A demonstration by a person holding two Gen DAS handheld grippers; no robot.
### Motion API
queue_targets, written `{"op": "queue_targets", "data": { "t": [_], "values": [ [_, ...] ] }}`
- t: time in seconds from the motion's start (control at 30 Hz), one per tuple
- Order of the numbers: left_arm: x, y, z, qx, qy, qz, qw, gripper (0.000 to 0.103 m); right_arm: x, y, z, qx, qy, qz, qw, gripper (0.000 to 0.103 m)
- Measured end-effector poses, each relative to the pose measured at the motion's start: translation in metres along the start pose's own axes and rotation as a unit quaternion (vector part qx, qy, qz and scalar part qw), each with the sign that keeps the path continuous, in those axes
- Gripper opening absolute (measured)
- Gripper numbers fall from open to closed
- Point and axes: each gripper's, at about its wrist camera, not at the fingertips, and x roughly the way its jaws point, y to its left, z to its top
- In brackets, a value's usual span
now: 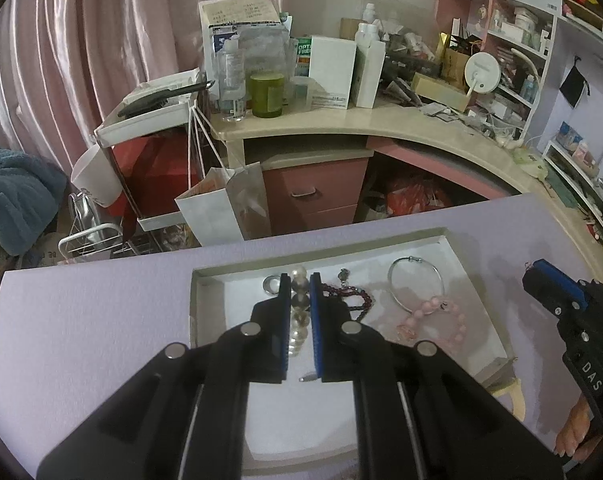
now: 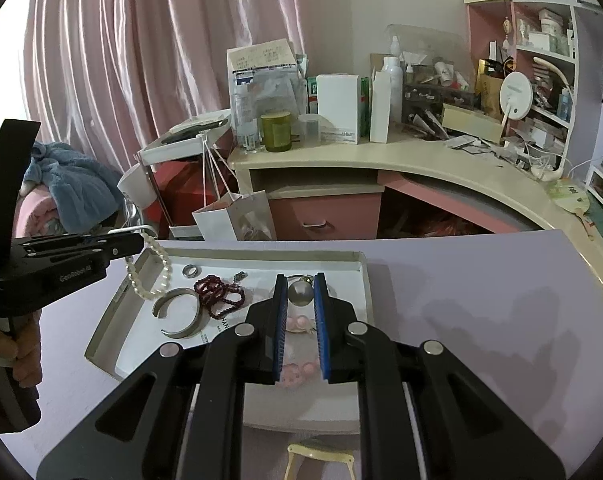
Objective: Organize jewelry
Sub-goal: 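Open the left tool to drop the pearl bracelet while the right tool releases the earring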
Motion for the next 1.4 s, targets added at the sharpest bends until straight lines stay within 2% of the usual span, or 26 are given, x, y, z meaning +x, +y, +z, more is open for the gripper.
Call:
{"op": "queue_targets", "data": {
  "t": [0.33, 0.37, 0.4, 0.47, 0.77, 1.07, 1.27, 1.4],
  "values": [
    [0.009, 0.001, -0.002, -0.003, 0.008, 0.0, 1.0, 0.012, 0.004, 0.001, 0.0, 0.0, 0.003, -0.001, 1.0, 0.014],
    [0.007, 0.002, -0.002, -0.005, 0.008, -0.003, 1.0, 0.02, 0.004, 0.001, 0.0, 0.0, 0.002, -0.001, 1.0, 0.014],
    [0.006, 0.003, -0.002, -0.008, 0.006, -0.003, 0.9999, 0.034, 0.005, 0.0, 0.001, 0.0, 0.002, -0.001, 1.0, 0.014],
    [-0.001, 0.008, -0.002, -0.019, -0.005, -0.003, 0.9998, 0.039, 0.005, 0.0, 0.002, 0.001, 0.0, -0.002, 1.0, 0.014],
    [-0.025, 0.039, 0.002, -0.054, -0.031, 0.017, 0.9979, 0.046, 0.009, -0.001, 0.007, 0.0, 0.001, -0.004, 1.0, 0.014],
    [-0.035, 0.067, -0.004, -0.08, -0.041, 0.041, 0.9952, 0.052, 0.042, 0.006, 0.016, 0.015, 0.038, 0.012, 0.999, 0.014],
    [-0.036, 0.074, -0.009, -0.088, -0.04, 0.048, 0.9942, 0.055, 0.074, 0.01, 0.015, 0.025, 0.073, 0.014, 0.997, 0.014],
    [-0.035, 0.077, -0.01, -0.092, -0.038, 0.048, 0.9938, 0.056, 0.082, 0.015, 0.015, 0.02, 0.079, 0.012, 0.997, 0.014]
  ]
}}
